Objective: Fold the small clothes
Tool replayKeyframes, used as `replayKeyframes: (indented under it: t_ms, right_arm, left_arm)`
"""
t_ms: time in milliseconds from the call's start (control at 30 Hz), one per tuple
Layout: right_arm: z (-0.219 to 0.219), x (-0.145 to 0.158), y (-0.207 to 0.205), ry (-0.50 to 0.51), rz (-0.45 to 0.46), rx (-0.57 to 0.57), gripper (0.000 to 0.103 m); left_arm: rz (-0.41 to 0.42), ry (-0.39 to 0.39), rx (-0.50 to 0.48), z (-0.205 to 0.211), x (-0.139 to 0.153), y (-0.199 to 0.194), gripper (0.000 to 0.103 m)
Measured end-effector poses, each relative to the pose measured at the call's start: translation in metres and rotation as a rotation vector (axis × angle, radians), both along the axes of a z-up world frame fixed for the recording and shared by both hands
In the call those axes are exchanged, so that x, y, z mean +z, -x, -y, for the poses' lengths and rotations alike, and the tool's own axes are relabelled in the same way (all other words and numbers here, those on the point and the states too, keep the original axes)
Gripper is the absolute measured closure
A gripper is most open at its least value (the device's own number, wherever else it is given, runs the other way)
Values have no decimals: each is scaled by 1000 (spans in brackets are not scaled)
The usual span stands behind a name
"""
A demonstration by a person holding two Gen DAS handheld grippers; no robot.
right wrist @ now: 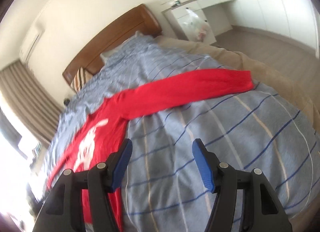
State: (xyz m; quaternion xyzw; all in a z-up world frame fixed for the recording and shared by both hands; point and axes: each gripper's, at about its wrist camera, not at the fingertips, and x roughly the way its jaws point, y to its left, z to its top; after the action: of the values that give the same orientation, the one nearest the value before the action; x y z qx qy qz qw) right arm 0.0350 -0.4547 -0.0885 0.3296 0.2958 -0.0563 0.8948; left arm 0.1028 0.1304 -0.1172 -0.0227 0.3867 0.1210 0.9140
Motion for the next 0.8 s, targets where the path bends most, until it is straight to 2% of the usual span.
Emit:
replayKeyframes:
  t_ms: [133, 233, 300, 400, 533, 567, 633, 667, 733, 800]
  right_arm:
    - [86, -28, -17, -330, -14, -174, 41]
    - [119, -49, -33, -452, -38, -240, 46]
    - [131, -58, -40, -509, -31, -285, 48]
    - [142, -64, -47, -537, -15, -354, 49]
    - [145, -68, -57, -539, -14, -385, 53]
    - [146, -68, -61, -527, -20, -386, 59]
    - [147, -68, -68, -504, -47, -381, 79]
    - [148, -69, -70, -488, -68, -383, 94]
    - [150, -63, -73, -443, -89, -384, 97]
    - [144, -42, -84, -368, -68, -358, 98]
  left_arm:
    - [-13, 45, 33, -12, -17, 10, 5]
    - [-3, 75, 44, -18, -20, 14, 4]
    - [7, 55, 56, -18, -19, 15, 4]
    - [12, 32, 55, -17, -22, 16, 3]
    - [16, 17, 60, -16, -25, 16, 2]
    - [17, 15, 61, -16, -25, 16, 1]
    - [16, 18, 63, -17, -27, 15, 1]
    - [16, 20, 64, -17, -27, 15, 0]
    - [18, 18, 64, -18, -27, 15, 0]
    - [20, 14, 64, -18, -28, 15, 0]
